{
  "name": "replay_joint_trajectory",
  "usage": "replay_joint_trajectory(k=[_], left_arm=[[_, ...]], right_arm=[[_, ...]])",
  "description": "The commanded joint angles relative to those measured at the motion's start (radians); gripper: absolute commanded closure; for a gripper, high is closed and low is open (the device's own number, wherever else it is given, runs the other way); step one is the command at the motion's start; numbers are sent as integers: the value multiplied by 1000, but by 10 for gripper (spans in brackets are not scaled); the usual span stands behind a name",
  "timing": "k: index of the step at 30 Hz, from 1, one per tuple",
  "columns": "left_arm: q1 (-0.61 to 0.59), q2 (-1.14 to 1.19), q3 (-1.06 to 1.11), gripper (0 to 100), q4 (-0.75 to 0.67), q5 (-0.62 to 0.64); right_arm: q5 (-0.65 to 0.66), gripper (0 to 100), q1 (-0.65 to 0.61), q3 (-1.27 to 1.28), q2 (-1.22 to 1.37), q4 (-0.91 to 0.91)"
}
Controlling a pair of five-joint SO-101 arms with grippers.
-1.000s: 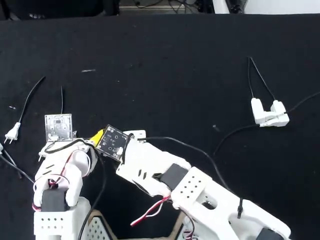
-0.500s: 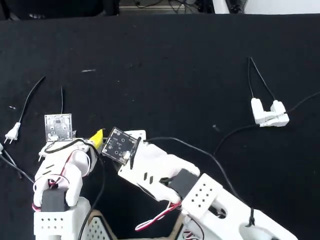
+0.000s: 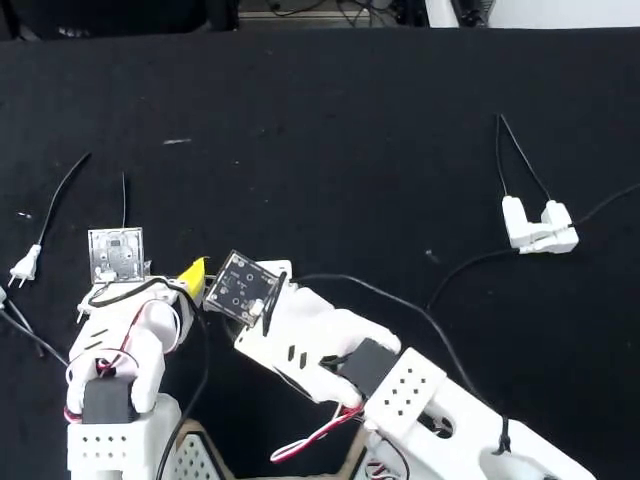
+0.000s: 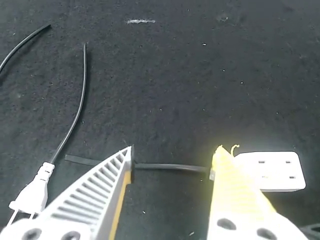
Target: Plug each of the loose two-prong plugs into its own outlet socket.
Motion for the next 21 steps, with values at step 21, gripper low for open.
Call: replay_joint_trajectory(k=[21], left_arm=[[16,9,10,737,-11,-12]], right_arm=[[-17,988,48,-39,-39,-32]])
